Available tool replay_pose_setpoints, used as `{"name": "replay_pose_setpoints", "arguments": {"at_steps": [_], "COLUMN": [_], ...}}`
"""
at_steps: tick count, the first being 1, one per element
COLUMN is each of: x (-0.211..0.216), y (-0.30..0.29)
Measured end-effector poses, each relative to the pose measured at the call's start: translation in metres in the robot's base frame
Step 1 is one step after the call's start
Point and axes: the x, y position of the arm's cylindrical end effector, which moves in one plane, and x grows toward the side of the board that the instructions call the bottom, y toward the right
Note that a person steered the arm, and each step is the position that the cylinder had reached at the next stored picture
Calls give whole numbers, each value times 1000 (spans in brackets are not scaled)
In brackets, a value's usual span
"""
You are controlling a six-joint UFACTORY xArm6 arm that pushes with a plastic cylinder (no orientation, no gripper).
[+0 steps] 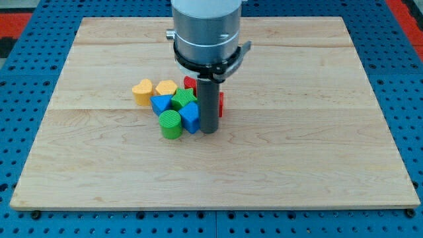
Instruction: Push blue cube into the yellow heart
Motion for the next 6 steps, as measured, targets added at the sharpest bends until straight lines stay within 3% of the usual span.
{"name": "replay_pose_setpoints", "arguments": {"at_steps": [1,4,6], "x": [-3,-40,-25], "y": [-40,-75,-114]}}
